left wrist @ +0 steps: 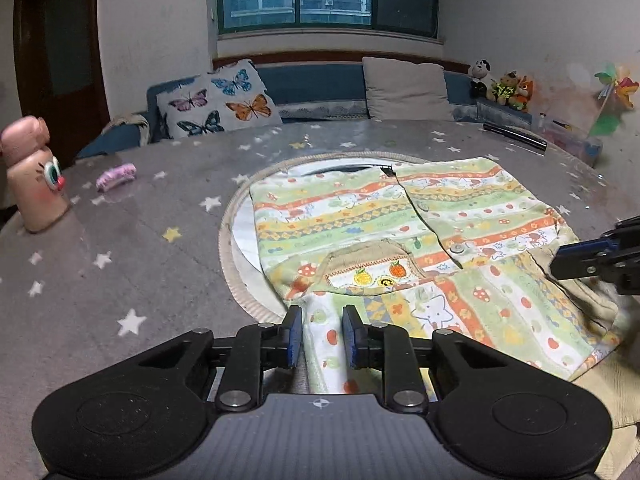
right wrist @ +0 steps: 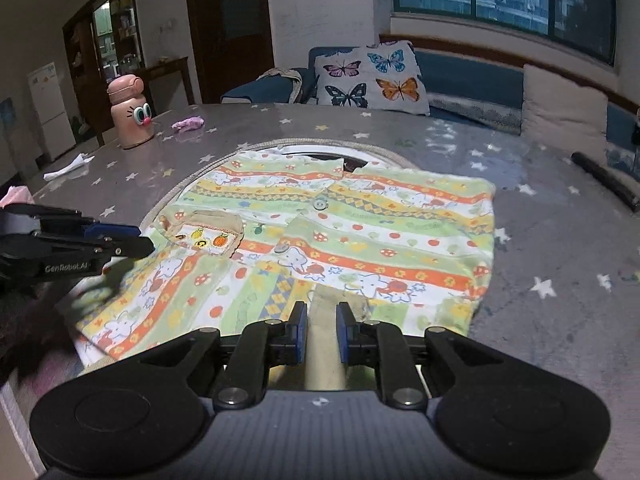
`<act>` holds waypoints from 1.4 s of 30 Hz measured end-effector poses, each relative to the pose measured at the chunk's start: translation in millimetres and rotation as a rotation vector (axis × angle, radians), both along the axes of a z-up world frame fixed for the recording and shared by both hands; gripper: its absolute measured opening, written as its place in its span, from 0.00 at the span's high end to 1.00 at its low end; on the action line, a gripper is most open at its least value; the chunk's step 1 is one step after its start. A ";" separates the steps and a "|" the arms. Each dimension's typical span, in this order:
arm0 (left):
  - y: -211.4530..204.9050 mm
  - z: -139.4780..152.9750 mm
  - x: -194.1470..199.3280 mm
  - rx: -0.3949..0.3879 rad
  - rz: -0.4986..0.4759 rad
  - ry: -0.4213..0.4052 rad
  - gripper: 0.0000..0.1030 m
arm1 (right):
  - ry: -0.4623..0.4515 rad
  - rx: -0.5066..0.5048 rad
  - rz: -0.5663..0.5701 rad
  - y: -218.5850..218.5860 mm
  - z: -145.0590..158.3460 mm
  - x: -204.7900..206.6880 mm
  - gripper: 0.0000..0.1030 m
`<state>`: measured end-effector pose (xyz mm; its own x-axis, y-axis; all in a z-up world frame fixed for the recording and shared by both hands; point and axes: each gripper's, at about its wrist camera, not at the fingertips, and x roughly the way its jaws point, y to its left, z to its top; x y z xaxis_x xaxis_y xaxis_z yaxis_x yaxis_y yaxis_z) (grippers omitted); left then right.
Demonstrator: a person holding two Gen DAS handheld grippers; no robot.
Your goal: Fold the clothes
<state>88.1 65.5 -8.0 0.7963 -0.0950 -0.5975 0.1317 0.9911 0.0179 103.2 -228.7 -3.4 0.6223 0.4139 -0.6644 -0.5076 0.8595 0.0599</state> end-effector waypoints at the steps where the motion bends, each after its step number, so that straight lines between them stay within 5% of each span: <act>1: -1.2 2.3 -3.3 0.003 -0.006 -0.007 0.77 | -0.002 0.004 0.008 -1.9 2.7 -4.2 0.85; 16: -34.4 -6.4 -49.5 0.112 -0.158 -0.002 0.74 | 0.016 0.037 0.017 -19.8 -0.5 -46.9 0.85; 21: -36.6 -2.8 -68.4 0.176 -0.204 -0.026 0.57 | 0.019 0.037 0.011 -19.9 -8.7 -49.1 0.85; 30: -62.1 -17.9 -99.2 0.335 -0.366 -0.086 0.50 | 0.019 0.016 0.012 -31.7 0.0 -63.2 0.84; 37: -84.2 -15.3 -102.9 0.373 -0.485 -0.168 0.45 | 0.022 -0.034 0.016 -41.3 2.2 -80.1 0.78; 42: -93.8 -15.2 -95.1 0.324 -0.513 -0.201 0.45 | 0.018 -0.093 0.046 -40.2 1.6 -94.0 0.75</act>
<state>-7.1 -28.3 -23.2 0.7969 -0.3339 -0.5035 0.5512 0.7431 0.3794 9.2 -268.9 -1.9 0.5918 0.3778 -0.7121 -0.5462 0.8376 -0.0096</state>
